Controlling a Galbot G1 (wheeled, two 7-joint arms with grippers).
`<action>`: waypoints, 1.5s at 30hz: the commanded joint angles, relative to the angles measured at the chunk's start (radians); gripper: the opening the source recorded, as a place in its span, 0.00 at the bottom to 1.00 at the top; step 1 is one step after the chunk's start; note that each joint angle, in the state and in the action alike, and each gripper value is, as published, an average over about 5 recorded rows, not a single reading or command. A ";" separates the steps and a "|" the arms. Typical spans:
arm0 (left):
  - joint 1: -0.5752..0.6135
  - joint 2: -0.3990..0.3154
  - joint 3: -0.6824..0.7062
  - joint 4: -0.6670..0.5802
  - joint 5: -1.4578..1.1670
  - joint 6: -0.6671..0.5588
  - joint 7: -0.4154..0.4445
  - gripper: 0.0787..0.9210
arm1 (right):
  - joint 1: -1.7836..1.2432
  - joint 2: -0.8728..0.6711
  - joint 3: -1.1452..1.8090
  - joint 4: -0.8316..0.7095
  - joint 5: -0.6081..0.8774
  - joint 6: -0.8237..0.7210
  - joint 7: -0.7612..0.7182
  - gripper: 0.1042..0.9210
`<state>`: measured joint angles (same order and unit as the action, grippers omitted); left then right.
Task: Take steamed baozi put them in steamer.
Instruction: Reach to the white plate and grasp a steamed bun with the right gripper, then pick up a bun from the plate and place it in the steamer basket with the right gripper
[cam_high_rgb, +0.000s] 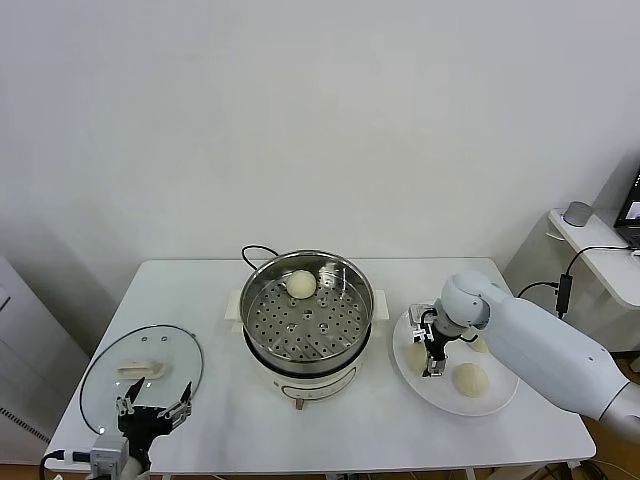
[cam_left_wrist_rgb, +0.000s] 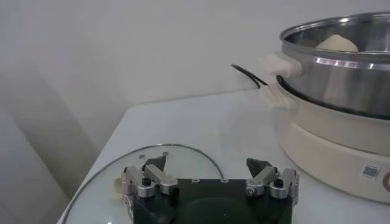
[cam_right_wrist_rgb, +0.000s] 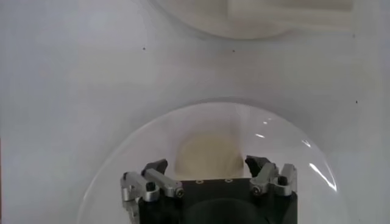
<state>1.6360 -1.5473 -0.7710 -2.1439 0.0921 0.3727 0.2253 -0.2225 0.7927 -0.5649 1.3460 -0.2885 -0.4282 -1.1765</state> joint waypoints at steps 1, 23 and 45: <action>-0.001 -0.001 0.004 0.002 0.003 -0.001 -0.001 0.88 | 0.005 -0.003 0.002 -0.003 0.000 0.000 -0.001 0.65; -0.003 -0.021 0.012 -0.016 0.049 -0.004 -0.019 0.88 | 1.089 0.010 -0.794 0.170 0.715 -0.188 -0.022 0.52; 0.011 -0.046 0.038 -0.090 0.048 -0.001 -0.033 0.88 | 0.837 0.594 -0.724 -0.135 0.857 -0.355 0.114 0.52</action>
<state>1.6429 -1.5869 -0.7435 -2.2161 0.1341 0.3702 0.1924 0.6746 1.1744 -1.2542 1.3374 0.5060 -0.7332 -1.0979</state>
